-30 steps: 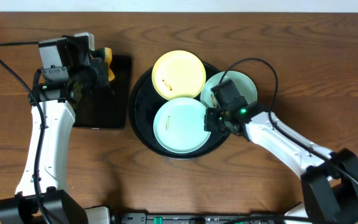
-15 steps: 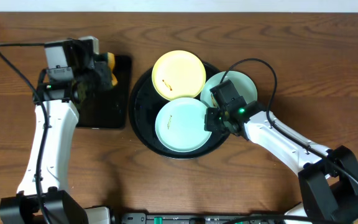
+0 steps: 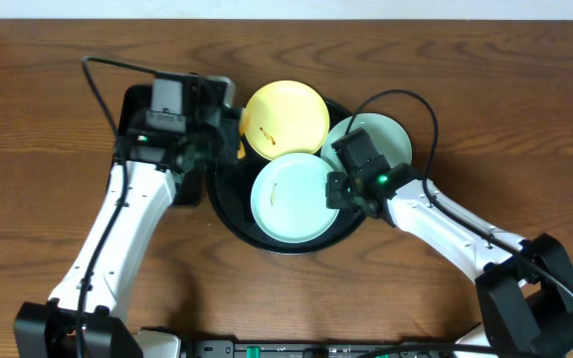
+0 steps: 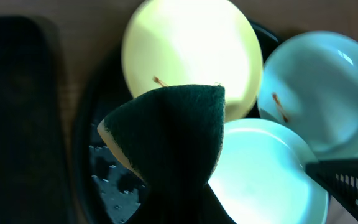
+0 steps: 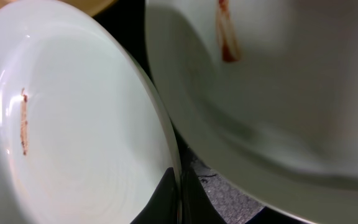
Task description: Clean dirty plates on tray and stack at the side
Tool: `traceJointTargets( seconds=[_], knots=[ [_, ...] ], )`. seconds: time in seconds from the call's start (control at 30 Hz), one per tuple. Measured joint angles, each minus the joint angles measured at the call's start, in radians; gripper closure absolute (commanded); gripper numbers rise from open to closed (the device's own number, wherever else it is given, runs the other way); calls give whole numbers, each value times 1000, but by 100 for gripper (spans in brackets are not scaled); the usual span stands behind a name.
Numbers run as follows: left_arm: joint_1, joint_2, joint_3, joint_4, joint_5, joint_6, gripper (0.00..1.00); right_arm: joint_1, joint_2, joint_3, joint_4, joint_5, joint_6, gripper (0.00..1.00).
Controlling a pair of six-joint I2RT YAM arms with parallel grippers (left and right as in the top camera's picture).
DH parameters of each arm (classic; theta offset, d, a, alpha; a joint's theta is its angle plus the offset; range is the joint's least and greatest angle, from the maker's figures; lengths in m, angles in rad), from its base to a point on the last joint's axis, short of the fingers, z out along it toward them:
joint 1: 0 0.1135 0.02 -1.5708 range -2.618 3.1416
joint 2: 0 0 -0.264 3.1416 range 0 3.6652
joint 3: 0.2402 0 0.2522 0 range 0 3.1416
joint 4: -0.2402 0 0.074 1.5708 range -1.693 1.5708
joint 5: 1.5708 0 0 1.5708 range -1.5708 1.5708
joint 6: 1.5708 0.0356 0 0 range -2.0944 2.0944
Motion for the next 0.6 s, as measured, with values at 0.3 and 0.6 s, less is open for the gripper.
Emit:
traceJointTargets(
  seconds=[0.3,0.6],
  knots=[
    [-104,0,-94,6,-15,0,92,10,0,0,-2,50,-10,98],
    [-178,0,-252,160,-19,0,93,10,0,0,-8,56,-10,99]
  ],
)
